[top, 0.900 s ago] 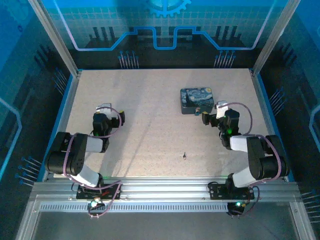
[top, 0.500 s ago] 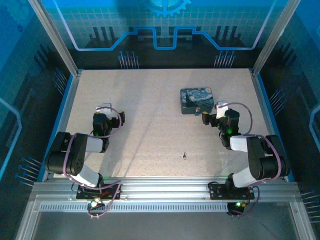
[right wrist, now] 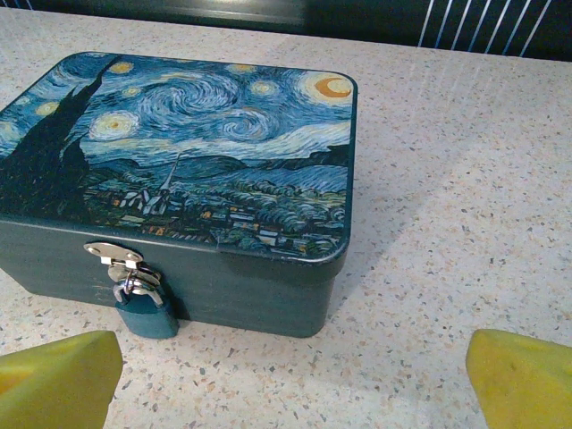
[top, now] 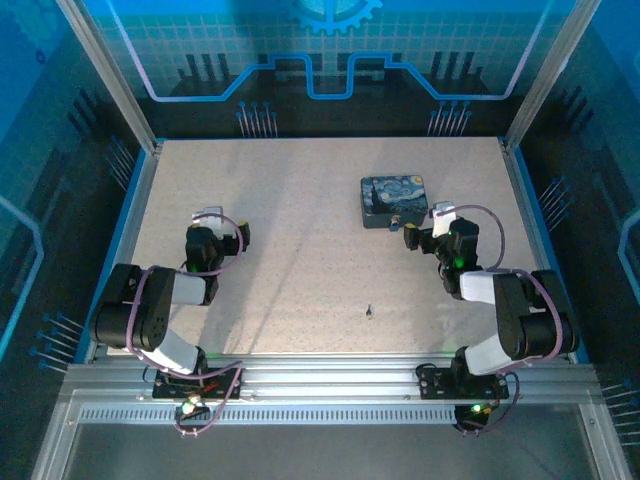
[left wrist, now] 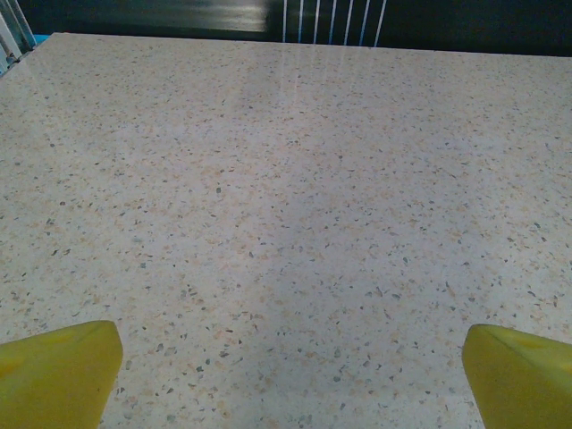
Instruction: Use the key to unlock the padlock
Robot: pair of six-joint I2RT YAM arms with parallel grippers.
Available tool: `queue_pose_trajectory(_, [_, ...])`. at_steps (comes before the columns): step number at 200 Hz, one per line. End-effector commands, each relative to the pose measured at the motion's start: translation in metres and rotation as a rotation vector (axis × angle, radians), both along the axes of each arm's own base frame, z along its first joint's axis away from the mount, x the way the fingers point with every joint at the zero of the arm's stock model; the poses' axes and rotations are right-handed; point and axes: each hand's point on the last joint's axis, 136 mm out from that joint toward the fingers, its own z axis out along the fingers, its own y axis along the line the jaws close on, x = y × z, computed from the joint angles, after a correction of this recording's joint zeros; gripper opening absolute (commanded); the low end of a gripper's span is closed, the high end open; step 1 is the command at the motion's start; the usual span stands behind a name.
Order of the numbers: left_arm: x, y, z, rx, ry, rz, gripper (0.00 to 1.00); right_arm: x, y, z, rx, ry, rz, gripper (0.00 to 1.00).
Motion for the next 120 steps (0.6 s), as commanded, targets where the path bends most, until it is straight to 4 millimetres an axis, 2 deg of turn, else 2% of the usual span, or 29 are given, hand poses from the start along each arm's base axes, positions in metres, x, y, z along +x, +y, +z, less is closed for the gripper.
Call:
queue_pose_trajectory(1, [0.005,-0.001,0.009,-0.011,-0.036,-0.010,0.99,0.005,0.001,0.003,-0.006,0.007,0.014,1.00])
queue_pose_trajectory(29, [-0.002,0.000,0.020,-0.007,-0.079,-0.001,0.99,0.005,-0.002,0.010,-0.007,0.006,-0.001,1.00])
queue_pose_trajectory(91, [-0.008,0.003,0.045,0.008,-0.050,0.037,0.99,-0.004,-0.009,0.026,0.004,0.017,-0.051,1.00])
queue_pose_trajectory(120, [-0.013,0.002,0.060,-0.060,-0.007,0.059,0.99,-0.010,-0.007,0.035,0.027,0.034,-0.055,1.00])
